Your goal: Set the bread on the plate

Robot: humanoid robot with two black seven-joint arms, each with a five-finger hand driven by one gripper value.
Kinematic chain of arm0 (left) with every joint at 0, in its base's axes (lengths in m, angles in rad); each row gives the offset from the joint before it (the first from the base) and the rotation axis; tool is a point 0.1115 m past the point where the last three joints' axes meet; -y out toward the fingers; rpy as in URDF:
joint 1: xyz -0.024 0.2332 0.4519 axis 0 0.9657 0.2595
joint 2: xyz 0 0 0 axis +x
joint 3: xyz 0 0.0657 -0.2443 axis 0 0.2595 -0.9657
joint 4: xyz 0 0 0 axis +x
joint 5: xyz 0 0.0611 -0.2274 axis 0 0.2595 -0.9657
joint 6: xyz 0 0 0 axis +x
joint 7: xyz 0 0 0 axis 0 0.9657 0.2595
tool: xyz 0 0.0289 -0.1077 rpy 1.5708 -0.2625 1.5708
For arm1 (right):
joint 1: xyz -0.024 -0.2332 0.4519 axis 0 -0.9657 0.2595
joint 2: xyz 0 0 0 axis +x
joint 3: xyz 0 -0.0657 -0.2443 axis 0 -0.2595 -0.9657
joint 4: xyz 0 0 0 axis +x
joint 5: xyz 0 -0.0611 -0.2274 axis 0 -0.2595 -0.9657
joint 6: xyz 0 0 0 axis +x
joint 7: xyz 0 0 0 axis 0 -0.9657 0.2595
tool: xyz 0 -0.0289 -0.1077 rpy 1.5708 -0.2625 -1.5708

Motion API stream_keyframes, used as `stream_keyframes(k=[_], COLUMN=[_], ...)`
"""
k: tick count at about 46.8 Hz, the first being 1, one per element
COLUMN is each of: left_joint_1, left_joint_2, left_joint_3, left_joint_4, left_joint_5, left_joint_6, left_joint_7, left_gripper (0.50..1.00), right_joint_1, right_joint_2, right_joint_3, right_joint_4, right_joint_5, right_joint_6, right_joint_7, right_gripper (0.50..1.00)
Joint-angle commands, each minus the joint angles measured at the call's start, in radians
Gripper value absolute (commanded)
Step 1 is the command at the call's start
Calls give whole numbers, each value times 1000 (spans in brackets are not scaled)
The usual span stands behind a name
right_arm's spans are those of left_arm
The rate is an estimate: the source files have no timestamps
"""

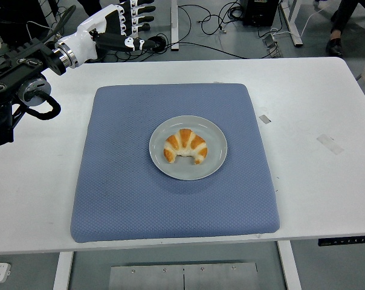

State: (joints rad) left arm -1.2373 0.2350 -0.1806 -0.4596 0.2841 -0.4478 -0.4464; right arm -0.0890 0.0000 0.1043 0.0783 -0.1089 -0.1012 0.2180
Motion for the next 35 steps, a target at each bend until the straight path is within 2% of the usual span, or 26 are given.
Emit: stream_keyframes(k=[1, 35], left_joint_1=[2, 5], left_joint_2=[-2, -5], left_joint_3=[0, 0], left_joint_4=[12, 27], left_joint_5=[-3, -13], left_joint_6=[1, 8], left_joint_7=[0, 0], left_gripper=[957, 957], right_joint_1=[0, -2], right_joint_2=[0, 0], right_joint_3=[0, 0], right_joint_4=[0, 0], right_joint_5=[0, 0], right_joint_6=[0, 0], right_joint_7=[0, 1], right_gripper=[1000, 1000])
